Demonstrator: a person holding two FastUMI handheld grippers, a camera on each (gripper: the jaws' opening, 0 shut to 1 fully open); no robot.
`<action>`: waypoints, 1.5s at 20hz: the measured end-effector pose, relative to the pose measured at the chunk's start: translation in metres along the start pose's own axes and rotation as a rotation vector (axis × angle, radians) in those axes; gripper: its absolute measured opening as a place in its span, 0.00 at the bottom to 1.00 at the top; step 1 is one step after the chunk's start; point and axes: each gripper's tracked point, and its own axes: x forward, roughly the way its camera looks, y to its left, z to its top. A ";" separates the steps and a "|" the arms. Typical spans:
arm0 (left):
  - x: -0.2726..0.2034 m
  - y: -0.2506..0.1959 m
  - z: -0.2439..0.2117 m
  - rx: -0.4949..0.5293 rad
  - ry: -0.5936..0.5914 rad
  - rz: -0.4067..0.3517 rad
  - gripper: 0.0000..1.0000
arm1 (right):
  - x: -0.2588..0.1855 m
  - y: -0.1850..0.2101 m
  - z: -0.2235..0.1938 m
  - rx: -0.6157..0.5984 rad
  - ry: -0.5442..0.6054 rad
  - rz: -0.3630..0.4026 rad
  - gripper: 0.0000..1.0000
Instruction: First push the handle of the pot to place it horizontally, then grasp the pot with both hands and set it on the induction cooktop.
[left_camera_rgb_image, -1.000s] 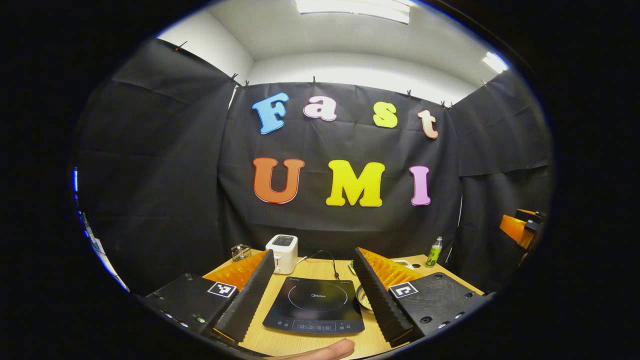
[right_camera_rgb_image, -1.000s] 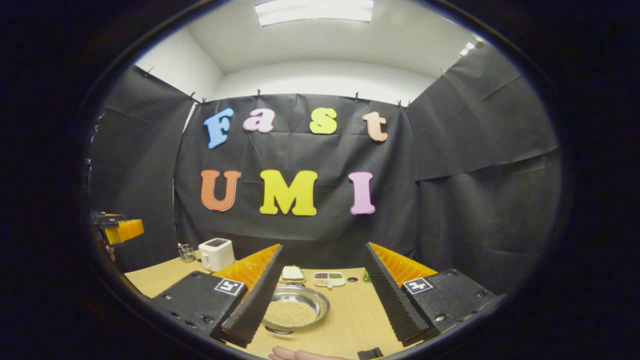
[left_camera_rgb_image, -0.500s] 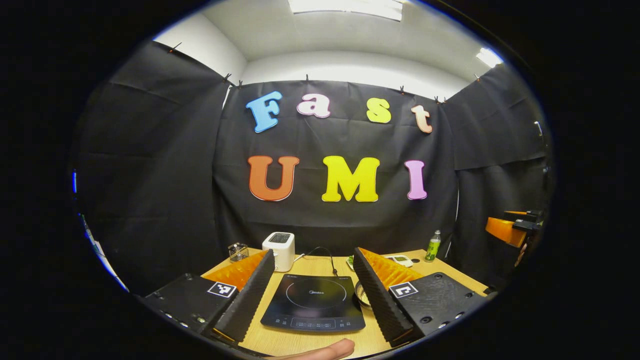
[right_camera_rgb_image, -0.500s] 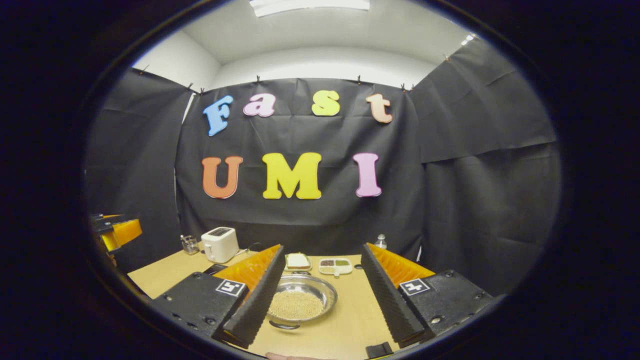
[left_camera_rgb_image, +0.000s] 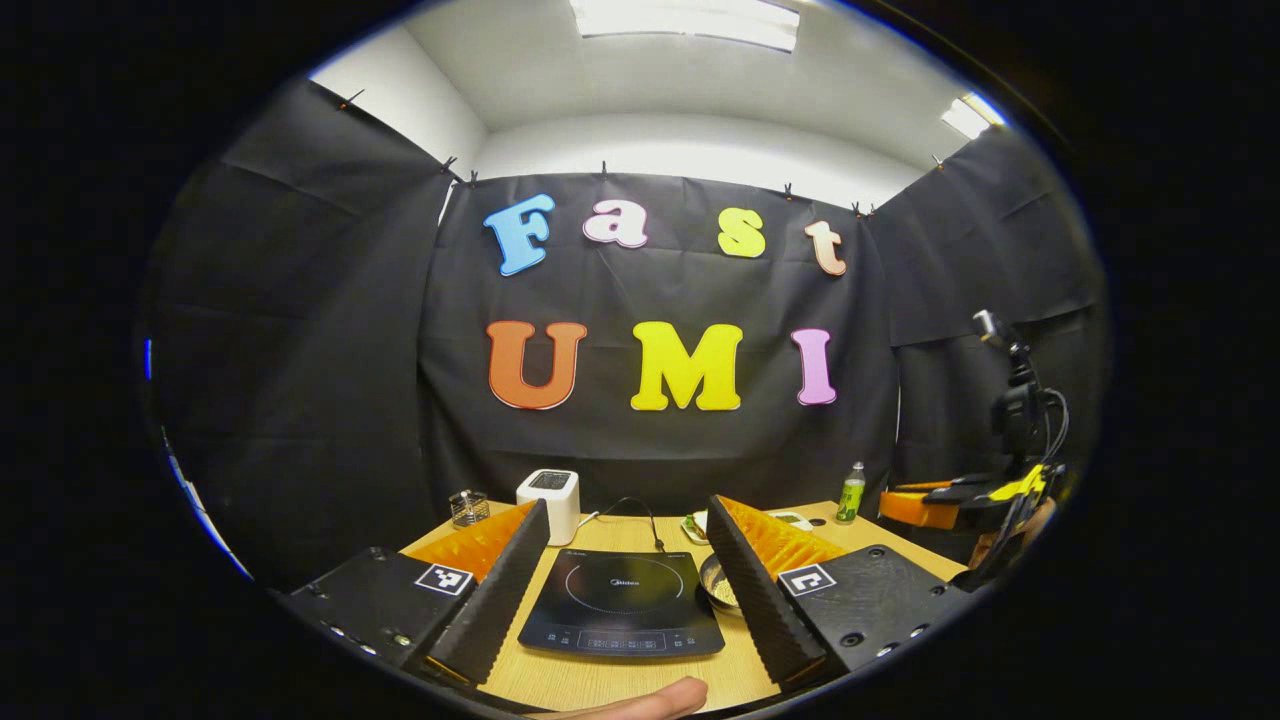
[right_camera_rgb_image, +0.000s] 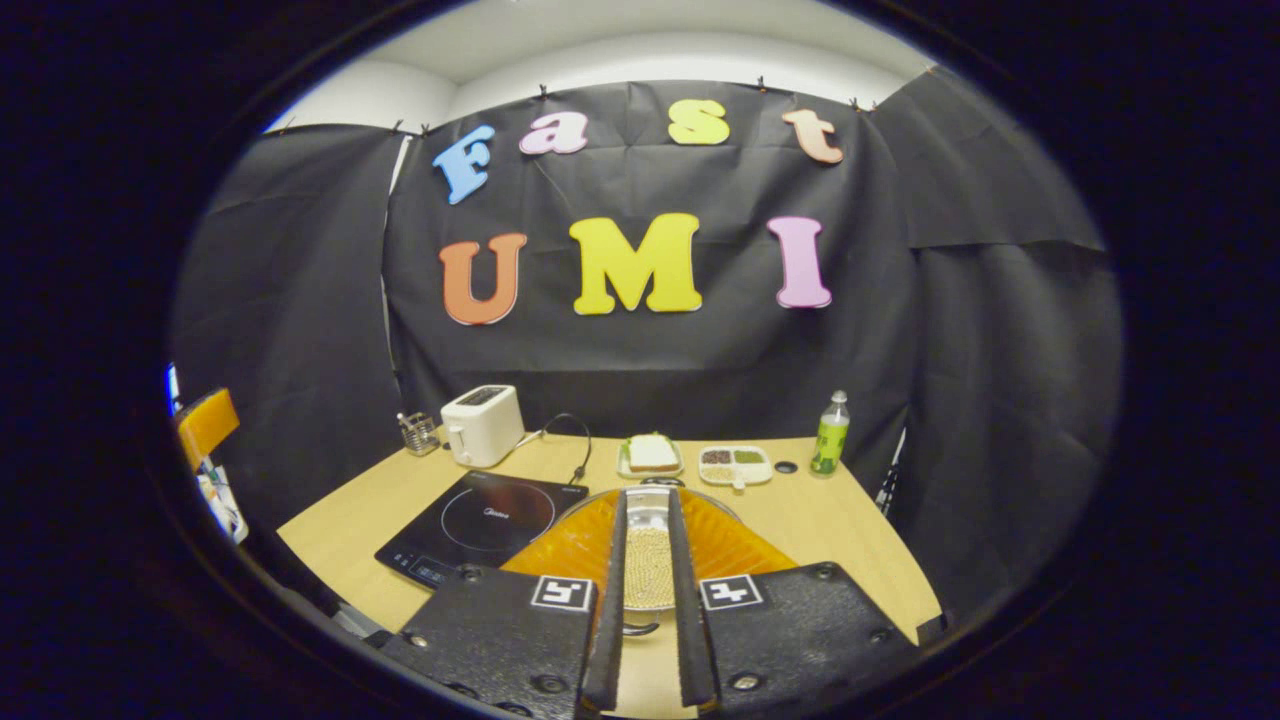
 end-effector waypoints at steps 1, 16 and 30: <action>-0.003 0.002 0.001 -0.002 -0.006 0.002 0.95 | 0.010 0.004 -0.012 0.002 0.032 0.005 0.22; -0.017 0.062 -0.005 0.045 -0.038 0.149 0.95 | 0.091 0.077 -0.165 0.067 0.482 0.184 0.00; -0.019 0.045 0.001 0.009 -0.057 0.063 0.95 | 0.100 0.082 -0.219 0.110 0.605 0.200 0.01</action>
